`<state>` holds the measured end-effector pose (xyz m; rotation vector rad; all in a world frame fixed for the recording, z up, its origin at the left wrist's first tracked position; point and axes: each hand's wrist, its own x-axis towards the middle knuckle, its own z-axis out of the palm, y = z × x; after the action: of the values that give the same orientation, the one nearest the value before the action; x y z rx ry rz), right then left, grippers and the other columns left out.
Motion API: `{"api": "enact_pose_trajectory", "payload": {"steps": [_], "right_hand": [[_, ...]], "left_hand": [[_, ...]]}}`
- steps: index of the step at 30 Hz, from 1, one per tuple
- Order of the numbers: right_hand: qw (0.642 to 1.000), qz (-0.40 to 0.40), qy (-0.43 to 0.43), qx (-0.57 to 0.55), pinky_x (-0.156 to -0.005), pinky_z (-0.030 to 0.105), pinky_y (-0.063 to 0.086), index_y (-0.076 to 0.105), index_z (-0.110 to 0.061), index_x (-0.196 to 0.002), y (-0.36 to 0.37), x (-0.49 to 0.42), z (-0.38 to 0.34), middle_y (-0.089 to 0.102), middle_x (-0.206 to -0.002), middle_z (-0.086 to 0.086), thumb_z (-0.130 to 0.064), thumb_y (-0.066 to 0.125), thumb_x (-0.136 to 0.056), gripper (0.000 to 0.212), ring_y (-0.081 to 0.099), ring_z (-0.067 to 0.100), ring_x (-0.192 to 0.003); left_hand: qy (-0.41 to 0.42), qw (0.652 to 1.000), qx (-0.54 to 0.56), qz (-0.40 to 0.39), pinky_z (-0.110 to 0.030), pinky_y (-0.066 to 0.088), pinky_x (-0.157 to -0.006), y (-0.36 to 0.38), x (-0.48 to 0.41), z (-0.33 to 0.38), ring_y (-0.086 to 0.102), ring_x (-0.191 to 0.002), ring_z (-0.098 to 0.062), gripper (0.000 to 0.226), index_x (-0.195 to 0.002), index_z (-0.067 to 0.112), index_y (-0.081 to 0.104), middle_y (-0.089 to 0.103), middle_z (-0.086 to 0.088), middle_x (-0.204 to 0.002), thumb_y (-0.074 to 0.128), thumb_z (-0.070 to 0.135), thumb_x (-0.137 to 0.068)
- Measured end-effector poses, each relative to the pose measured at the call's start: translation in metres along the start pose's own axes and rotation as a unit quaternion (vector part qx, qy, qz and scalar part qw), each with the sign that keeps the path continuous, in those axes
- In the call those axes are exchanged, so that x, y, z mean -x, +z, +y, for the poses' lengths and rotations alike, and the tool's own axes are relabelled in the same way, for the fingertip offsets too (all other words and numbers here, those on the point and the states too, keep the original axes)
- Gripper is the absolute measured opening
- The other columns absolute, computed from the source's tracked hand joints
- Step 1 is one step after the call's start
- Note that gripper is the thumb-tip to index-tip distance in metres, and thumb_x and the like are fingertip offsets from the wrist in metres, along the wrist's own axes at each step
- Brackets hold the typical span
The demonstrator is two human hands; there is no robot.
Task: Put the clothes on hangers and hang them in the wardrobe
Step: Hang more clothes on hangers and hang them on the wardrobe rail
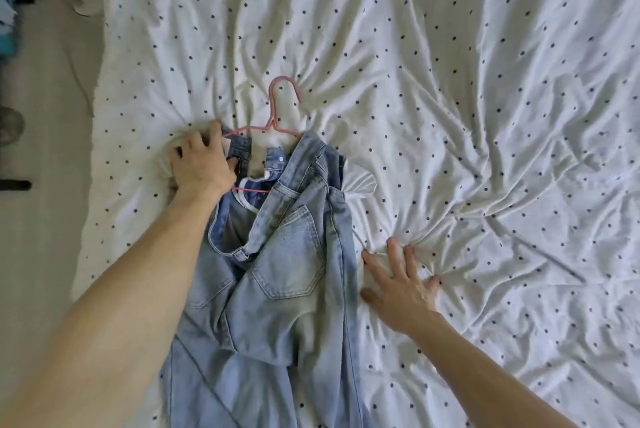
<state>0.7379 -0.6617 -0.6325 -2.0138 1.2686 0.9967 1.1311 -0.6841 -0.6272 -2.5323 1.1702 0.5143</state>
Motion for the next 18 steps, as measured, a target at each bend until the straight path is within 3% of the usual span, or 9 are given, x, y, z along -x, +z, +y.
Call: {"api": "enact_pose_trajectory", "payload": {"steps": [3,5,8,11,13,15,18], "right_hand": [[0.999,-0.043,-0.013,0.007,-0.106,0.079,0.016,-0.007,-0.06,-0.147,-0.018,-0.002,-0.002,-0.032,-0.159,-0.01,-0.068,0.039,-0.094,0.071,-0.023,0.031,-0.149],[0.997,-0.078,-0.022,0.002,-0.11,0.075,0.02,0.0,-0.056,-0.15,-0.034,-0.003,-0.001,-0.025,-0.162,-0.006,-0.066,0.042,-0.094,0.071,-0.016,0.035,-0.151],[0.996,-0.074,-0.049,-0.028,-0.117,0.06,0.024,0.017,-0.048,-0.153,-0.059,0.012,0.0,-0.002,-0.167,0.003,-0.059,0.045,-0.097,0.063,0.012,0.037,-0.151],[0.982,-0.038,-0.061,-0.177,-0.109,0.039,0.038,0.031,-0.043,-0.15,-0.075,0.059,0.011,0.034,-0.157,-0.004,-0.055,0.046,-0.098,0.056,0.048,0.025,-0.134],[0.955,0.038,-0.037,-0.293,-0.097,0.031,0.046,0.041,-0.042,-0.144,-0.085,0.106,0.022,0.052,-0.144,-0.002,-0.062,0.049,-0.094,0.054,0.058,0.02,-0.123],[0.907,0.155,-0.037,-0.389,-0.095,0.031,0.05,0.045,-0.052,-0.132,-0.098,0.161,0.035,0.06,-0.135,-0.003,-0.077,0.047,-0.083,0.055,0.059,0.015,-0.122],[0.849,0.336,-0.071,-0.401,-0.103,0.033,0.044,0.047,-0.043,-0.138,-0.124,0.251,0.06,0.049,-0.143,-0.016,-0.067,0.054,-0.087,0.056,0.046,0.004,-0.131]], "left_hand": [[0.007,0.998,-0.037,0.059,-0.047,0.042,-0.095,-0.014,0.015,0.01,0.054,-0.111,-0.042,0.053,-0.137,0.018,0.044,0.054,-0.024,-0.118,0.063,0.034,-0.09],[0.013,0.998,0.001,0.064,-0.04,0.044,-0.085,-0.036,0.028,0.009,0.059,-0.1,-0.036,0.048,-0.13,0.023,0.048,0.06,-0.017,-0.104,0.066,0.039,-0.088],[0.01,0.991,0.116,0.072,-0.031,0.042,-0.059,-0.073,0.061,0.001,0.057,-0.067,-0.027,0.035,-0.111,0.025,0.058,0.056,-0.001,-0.067,0.069,0.044,-0.083],[-0.003,0.979,0.185,0.084,-0.031,0.048,-0.058,-0.105,0.113,-0.001,0.054,-0.059,-0.026,0.026,-0.092,0.024,0.061,0.06,-0.001,-0.064,0.07,0.045,-0.078],[0.019,0.973,0.204,0.102,-0.028,0.042,-0.05,-0.122,0.154,0.001,0.053,-0.052,-0.022,0.027,-0.083,0.023,0.059,0.057,0.001,-0.057,0.072,0.046,-0.079],[0.037,0.967,0.226,0.111,-0.025,0.035,-0.045,-0.139,0.195,0.008,0.054,-0.047,-0.017,0.027,-0.077,0.026,0.059,0.053,0.002,-0.05,0.074,0.048,-0.078],[0.069,0.962,0.243,0.102,-0.022,0.042,-0.05,-0.166,0.255,0.033,0.055,-0.045,-0.011,0.027,-0.074,0.037,0.056,0.055,0.006,-0.046,0.071,0.06,-0.07]]}}
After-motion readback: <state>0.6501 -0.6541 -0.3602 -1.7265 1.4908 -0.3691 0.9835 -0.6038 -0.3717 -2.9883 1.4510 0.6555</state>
